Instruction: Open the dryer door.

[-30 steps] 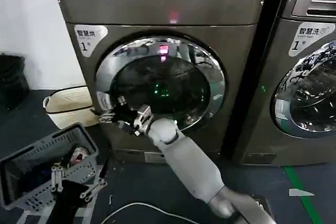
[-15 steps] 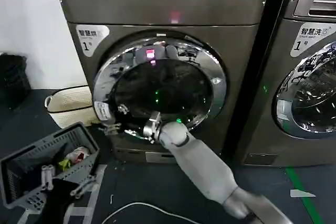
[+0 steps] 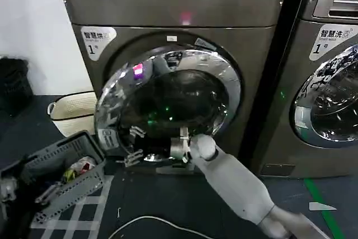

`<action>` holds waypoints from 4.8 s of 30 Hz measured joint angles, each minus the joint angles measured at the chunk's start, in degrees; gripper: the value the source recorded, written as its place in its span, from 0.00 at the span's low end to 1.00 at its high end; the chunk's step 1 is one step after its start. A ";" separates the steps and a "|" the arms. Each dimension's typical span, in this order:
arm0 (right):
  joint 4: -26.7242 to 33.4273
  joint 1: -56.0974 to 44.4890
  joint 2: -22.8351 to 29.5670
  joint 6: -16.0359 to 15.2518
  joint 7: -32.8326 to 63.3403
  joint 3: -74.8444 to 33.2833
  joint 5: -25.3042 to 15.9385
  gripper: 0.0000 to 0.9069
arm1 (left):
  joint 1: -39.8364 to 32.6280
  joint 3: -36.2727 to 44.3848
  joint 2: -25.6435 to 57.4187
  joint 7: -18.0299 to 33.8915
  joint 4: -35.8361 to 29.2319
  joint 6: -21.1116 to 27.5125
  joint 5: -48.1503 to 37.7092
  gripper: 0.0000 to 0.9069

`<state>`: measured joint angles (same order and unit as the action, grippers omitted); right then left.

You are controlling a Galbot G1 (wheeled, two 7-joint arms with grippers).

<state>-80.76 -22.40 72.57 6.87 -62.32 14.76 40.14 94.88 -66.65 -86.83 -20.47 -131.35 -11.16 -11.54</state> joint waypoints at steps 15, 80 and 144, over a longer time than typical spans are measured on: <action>-11.72 -7.61 -11.45 0.64 -13.50 -6.00 -0.15 1.00 | -4.10 1.13 5.85 -1.84 3.64 3.14 -3.53 1.00; -10.61 -73.41 0.24 3.50 70.95 -130.42 -37.03 1.00 | -41.57 62.24 17.92 -4.10 25.51 1.01 -0.56 1.00; 9.49 -81.64 -7.91 3.72 76.62 -148.91 -38.60 1.00 | -57.92 80.80 4.20 -4.68 37.28 3.14 -0.69 1.00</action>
<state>-71.26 -104.03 64.66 10.59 14.30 -134.15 1.54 36.96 14.16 -82.63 -25.14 -94.07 -8.02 -12.23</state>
